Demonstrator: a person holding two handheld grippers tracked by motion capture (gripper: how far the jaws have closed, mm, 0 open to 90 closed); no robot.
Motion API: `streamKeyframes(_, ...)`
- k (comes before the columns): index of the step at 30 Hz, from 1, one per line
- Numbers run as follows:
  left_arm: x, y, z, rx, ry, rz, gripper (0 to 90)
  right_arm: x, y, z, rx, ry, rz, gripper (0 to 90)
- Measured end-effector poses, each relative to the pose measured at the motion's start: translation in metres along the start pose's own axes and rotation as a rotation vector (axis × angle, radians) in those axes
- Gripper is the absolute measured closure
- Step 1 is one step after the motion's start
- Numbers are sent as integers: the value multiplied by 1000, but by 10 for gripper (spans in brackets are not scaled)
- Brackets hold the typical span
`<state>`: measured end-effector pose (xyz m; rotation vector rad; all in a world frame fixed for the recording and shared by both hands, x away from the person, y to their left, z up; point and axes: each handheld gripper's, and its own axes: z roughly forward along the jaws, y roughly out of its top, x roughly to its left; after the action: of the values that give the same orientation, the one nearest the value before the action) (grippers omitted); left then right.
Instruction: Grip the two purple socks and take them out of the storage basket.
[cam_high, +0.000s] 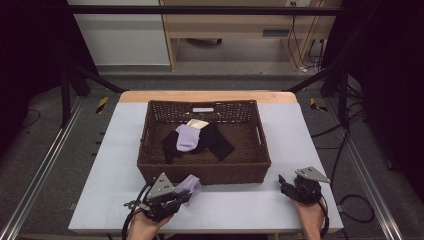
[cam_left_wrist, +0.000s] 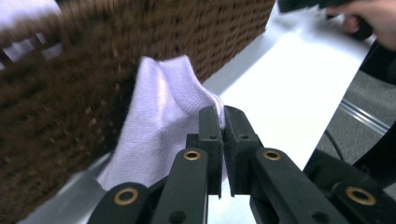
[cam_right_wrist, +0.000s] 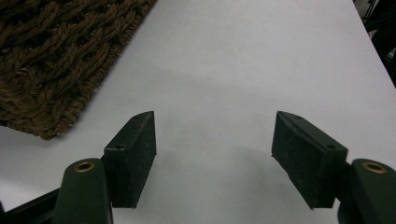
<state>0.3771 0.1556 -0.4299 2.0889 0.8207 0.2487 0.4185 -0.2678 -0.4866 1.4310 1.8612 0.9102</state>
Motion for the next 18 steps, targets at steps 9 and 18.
streamKeyframes(9, 1, -7, 11, 46, 4, 15, 851, 0, 0, 0, -1, 1, -3, 311)
streamKeyframes(18, 9, -12, 4, 36, -36, 5, 744, 0, 0, 0, 4, 0, -5, 310)
